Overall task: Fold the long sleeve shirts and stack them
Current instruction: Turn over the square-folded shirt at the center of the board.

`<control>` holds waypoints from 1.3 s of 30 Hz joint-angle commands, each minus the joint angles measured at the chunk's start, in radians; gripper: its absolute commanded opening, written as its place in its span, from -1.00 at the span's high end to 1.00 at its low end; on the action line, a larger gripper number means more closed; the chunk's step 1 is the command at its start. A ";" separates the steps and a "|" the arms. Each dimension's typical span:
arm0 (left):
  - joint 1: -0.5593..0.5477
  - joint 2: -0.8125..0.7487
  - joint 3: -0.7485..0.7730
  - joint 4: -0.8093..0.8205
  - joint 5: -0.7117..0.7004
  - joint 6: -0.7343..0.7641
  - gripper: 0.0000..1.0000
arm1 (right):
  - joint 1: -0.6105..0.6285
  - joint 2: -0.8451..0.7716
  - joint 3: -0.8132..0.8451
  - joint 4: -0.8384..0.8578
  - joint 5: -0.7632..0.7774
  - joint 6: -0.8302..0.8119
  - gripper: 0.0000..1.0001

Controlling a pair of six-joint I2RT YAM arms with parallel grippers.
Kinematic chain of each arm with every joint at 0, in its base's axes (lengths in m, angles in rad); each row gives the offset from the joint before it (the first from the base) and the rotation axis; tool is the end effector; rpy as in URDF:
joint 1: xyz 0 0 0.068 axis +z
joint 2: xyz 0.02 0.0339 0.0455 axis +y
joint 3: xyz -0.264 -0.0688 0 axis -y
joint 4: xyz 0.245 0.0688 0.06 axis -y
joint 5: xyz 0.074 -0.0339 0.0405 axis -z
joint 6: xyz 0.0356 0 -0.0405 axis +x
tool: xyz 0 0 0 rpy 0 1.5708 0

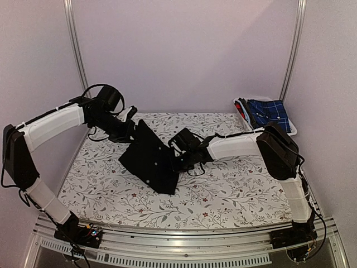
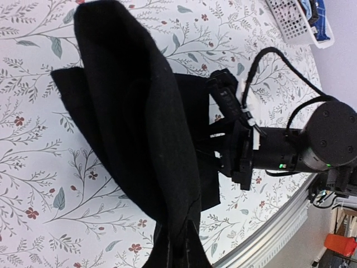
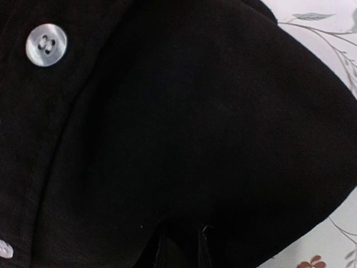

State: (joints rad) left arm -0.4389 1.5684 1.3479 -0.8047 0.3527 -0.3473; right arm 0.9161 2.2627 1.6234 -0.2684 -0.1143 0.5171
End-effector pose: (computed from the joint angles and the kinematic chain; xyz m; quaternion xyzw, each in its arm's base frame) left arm 0.2910 -0.1502 0.2906 0.0906 0.9449 -0.2577 0.1803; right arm 0.2940 0.3897 0.1326 -0.2053 0.9216 0.2542 0.2096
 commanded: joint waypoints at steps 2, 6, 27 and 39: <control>0.015 -0.018 0.126 -0.032 0.099 0.018 1.00 | 0.005 0.126 0.139 0.180 -0.217 0.068 0.56; 0.011 0.035 0.230 -0.018 0.170 -0.015 1.00 | 0.034 0.280 0.404 0.246 -0.405 0.141 0.43; -0.273 0.719 0.787 0.205 0.070 -0.269 -0.23 | -0.098 -0.856 -0.706 0.034 0.165 0.140 -0.36; -0.113 0.270 0.081 0.419 -0.042 -0.292 -0.32 | -0.129 -0.521 -0.478 0.020 0.093 0.037 -0.26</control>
State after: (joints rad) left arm -0.6258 1.9659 1.5978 -0.4702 0.3462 -0.6266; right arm 0.7998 1.6527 1.0847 -0.2295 -0.0017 0.5999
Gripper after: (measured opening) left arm 0.662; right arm 0.680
